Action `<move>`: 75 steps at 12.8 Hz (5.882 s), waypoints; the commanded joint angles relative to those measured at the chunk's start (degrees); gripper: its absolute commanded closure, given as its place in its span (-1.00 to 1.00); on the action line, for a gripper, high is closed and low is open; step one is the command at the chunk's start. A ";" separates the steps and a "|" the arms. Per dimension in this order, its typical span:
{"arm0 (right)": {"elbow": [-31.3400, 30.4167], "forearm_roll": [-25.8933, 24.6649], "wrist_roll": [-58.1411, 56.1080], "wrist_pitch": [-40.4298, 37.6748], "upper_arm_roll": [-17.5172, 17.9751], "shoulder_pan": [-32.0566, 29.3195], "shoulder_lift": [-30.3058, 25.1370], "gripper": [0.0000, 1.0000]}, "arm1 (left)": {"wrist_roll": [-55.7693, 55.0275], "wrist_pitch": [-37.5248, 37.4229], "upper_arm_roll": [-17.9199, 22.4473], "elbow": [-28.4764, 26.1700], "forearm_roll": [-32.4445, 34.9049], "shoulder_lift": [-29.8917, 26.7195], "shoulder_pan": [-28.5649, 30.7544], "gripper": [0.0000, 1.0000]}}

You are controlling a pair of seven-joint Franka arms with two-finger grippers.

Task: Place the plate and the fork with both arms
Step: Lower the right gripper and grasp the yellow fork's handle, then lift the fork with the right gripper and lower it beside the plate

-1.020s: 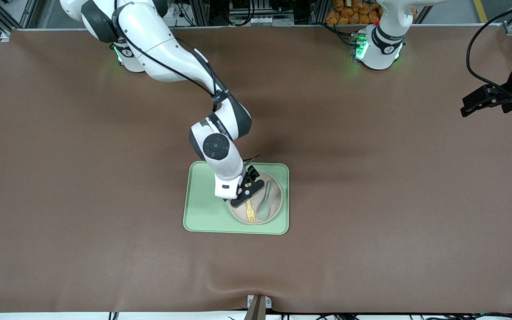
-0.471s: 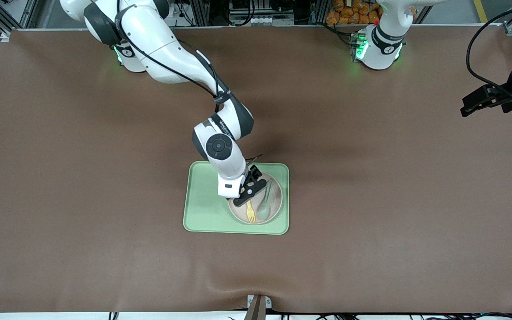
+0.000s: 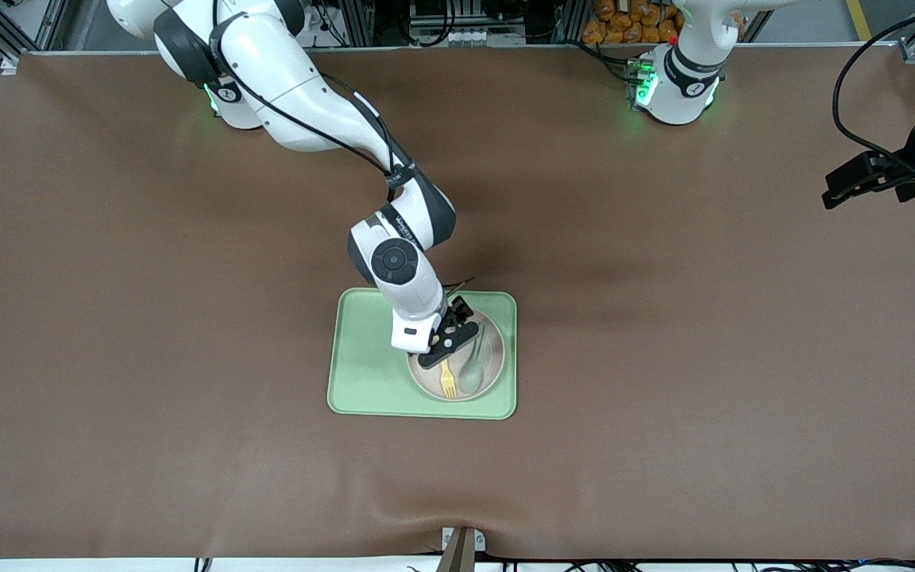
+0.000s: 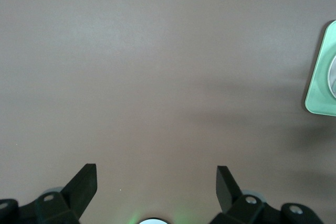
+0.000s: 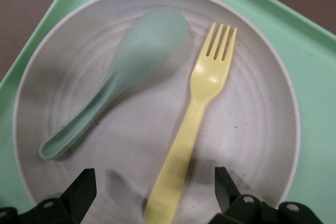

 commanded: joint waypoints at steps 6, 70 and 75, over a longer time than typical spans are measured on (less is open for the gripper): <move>2.01 0.71 0.54 1.11 0.09 -0.08 1.81 0.18 | 0.64 -0.09 -0.31 -0.61 -0.25 -1.32 0.04 -1.00; -15.22 8.71 27.70 -6.89 -6.94 -2.63 -10.40 -1.00 | 2.84 0.08 0.13 -1.13 -0.34 -1.85 0.21 -1.00; -14.87 8.35 26.91 -7.68 -7.38 -3.95 -11.89 -1.00 | 2.84 0.00 -0.05 -1.13 -0.34 -1.85 0.13 -1.00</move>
